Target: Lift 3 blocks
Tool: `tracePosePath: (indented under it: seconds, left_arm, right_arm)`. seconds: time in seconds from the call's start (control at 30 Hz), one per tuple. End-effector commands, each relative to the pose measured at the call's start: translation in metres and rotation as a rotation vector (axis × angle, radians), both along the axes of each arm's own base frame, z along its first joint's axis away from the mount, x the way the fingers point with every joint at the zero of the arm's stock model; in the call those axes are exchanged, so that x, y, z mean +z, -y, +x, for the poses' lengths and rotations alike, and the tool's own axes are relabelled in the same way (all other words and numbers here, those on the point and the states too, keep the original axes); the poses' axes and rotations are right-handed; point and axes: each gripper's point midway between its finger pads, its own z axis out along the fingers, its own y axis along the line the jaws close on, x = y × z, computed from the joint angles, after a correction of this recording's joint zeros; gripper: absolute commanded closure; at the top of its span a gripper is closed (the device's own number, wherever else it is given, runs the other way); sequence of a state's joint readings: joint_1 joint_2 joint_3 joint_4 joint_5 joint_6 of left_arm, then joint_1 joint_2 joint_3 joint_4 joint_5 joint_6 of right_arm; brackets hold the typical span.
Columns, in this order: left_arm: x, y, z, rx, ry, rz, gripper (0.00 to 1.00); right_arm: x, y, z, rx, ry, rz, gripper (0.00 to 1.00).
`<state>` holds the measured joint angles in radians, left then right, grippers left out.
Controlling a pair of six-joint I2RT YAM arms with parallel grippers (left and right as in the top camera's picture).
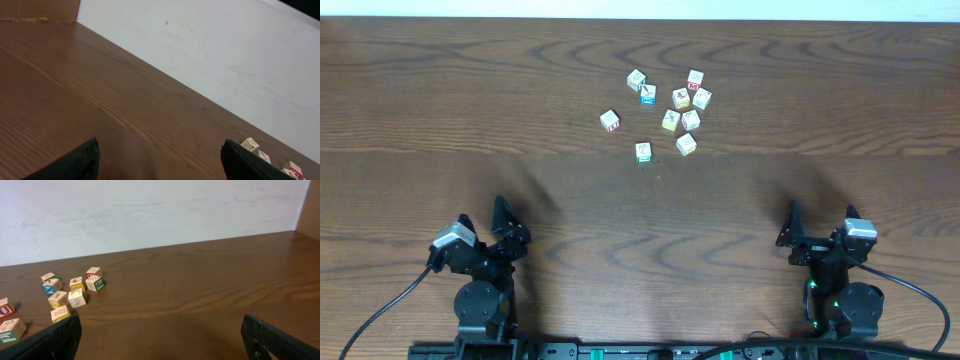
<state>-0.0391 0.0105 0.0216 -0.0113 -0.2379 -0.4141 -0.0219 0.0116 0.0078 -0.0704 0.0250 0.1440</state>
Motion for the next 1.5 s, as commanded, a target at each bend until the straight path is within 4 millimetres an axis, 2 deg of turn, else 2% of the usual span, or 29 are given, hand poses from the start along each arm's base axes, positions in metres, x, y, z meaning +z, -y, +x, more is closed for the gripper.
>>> tracePosePath:
  seconds: [0.0,1.47]
  left_arm:
    - [-0.0170,-0.0022,-0.0011,0.009,-0.058,0.019,0.22]
    - [-0.0170,-0.0022,-0.0011,0.009,-0.058,0.019,0.22]
  right_arm:
    - [-0.0010,0.0026,-0.0003,-0.007,-0.002,-0.014,0.01]
    - [0.0016,0.0026,-0.0001,-0.009,0.010,0.016,0.01]
